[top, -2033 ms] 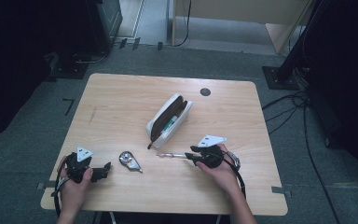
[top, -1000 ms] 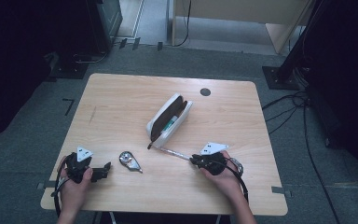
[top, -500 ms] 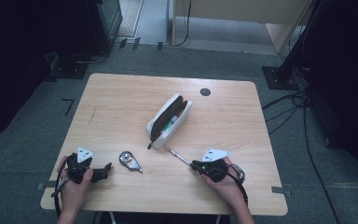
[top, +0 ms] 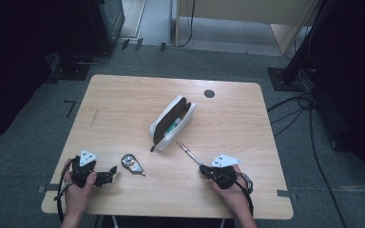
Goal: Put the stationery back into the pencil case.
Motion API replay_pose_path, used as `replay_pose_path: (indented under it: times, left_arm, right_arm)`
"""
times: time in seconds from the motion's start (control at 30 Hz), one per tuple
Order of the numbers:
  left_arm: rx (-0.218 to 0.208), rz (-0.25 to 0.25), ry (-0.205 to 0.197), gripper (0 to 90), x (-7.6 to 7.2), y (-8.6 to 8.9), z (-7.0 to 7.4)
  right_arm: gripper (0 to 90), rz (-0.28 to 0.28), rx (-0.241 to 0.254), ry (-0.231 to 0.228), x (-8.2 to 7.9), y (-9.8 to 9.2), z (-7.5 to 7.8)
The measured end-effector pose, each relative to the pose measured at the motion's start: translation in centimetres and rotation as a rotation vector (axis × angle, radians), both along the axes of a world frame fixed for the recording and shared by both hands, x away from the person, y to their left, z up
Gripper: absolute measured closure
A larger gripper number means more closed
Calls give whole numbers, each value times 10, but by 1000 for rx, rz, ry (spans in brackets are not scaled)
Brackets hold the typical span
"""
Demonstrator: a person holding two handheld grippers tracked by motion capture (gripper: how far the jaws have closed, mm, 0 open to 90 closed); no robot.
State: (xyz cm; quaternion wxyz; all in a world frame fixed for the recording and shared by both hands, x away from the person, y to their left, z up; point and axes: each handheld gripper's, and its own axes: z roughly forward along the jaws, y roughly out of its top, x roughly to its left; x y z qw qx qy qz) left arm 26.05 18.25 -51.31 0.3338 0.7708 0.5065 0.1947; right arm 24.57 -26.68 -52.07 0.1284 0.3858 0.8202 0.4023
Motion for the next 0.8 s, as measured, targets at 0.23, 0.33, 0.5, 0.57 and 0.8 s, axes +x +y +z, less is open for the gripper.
replay_pose_path:
  times: [0.23,0.33,0.5,0.57,0.8]
  left_arm:
    - [-28,-11,-2,0,-1,1,1]
    - [-28,-12,-1,0,-1,1,1]
    - [-35,-23,-5,0,-2,-1,1]
    - [-37,-30,-11,0,-3,-3,2]
    - [-49,-59,-22,0,-7,-13,7]
  right_arm:
    - [813,-6,34,-14,0,4,3]
    - [772,-15,33,-28,0,9,5]
    - [756,-61,24,-33,2,9,5]
    - [755,-67,19,-28,3,9,4]
    - [746,-120,51,-50,4,5,5]
